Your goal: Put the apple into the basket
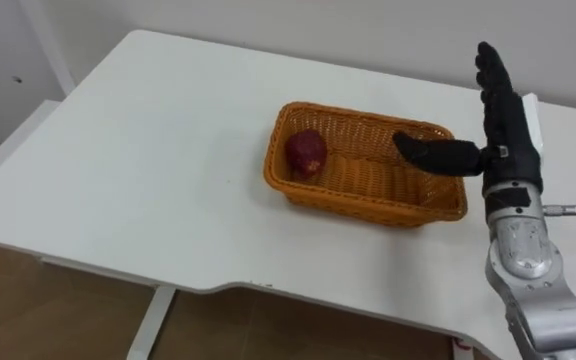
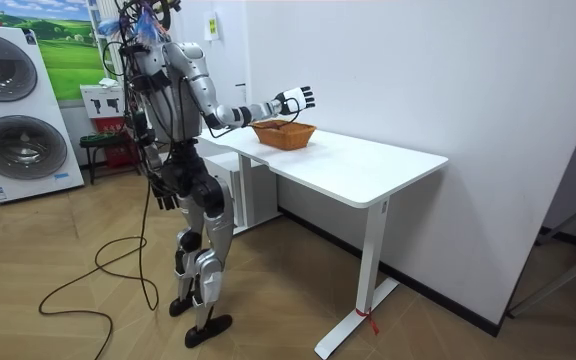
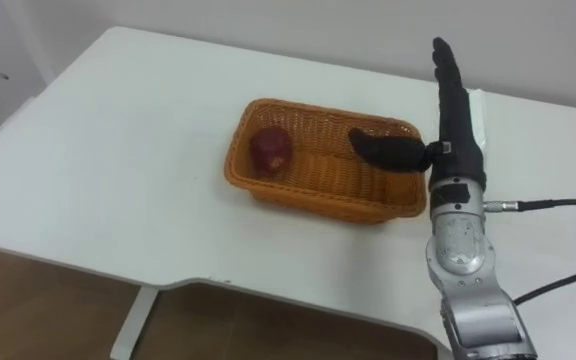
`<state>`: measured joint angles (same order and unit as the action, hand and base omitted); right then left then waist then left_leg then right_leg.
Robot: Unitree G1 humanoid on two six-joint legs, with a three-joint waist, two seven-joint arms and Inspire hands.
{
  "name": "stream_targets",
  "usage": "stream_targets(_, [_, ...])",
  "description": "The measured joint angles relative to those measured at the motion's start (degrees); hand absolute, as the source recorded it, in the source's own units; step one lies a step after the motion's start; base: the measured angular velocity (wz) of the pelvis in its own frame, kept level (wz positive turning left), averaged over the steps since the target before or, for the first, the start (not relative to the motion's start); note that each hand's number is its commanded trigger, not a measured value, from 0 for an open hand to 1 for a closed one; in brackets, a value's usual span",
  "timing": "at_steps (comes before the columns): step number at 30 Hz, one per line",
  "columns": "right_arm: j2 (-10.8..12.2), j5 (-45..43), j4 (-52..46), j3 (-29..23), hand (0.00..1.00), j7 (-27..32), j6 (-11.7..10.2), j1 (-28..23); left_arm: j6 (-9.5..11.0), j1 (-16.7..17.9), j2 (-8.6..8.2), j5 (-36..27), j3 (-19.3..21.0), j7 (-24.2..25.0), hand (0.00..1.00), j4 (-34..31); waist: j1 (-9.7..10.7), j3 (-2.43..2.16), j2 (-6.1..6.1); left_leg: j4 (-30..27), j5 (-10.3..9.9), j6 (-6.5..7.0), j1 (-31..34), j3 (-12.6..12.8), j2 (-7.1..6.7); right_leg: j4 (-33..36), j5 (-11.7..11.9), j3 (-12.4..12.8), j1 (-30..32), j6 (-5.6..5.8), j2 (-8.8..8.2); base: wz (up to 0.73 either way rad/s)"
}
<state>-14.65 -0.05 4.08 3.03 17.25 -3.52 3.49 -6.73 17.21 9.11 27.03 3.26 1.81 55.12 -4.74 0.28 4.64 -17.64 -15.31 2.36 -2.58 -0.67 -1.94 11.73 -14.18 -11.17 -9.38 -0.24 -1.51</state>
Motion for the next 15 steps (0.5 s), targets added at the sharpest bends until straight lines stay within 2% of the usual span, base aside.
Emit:
stream_targets(7, [-0.3, 0.0, 2.5, -1.3, 0.0, 1.1, 0.0, -1.2, 0.2, 0.6, 0.55, -0.2, 0.1, -0.7, 0.0, 0.5, 1.5, -0.32, -0.45, 0.2, 0.0, 0.0, -0.8, 0.0, 0.02, 0.0, 0.0, 0.0, -0.6, 0.0, -0.02, 0.0])
stream_targets(13, [-0.8, 2.3, 2.9, -8.8, 0.0, 6.3, -0.3, -2.0, 0.5, 1.4, 0.61, 0.0, 1.9, -1.5, 0.0, 0.5, 3.4, -0.46, -0.54, 0.9, 0.0, 0.0, -1.0, 0.3, 0.11, -0.1, 0.0, 0.1, -0.6, -0.03, 0.02, -0.02])
stream_targets(15, [-1.6, 2.4, 4.7, -12.4, 0.0, 9.3, -0.4, -2.9, 0.5, 1.9, 0.63, 0.0, 3.1, -1.5, 0.0, 0.5, 3.8, -0.77, -0.39, 0.8, 0.0, 0.0, -1.2, 0.6, 0.09, -0.1, 0.0, 0.3, -0.7, 0.0, -0.02, -0.05])
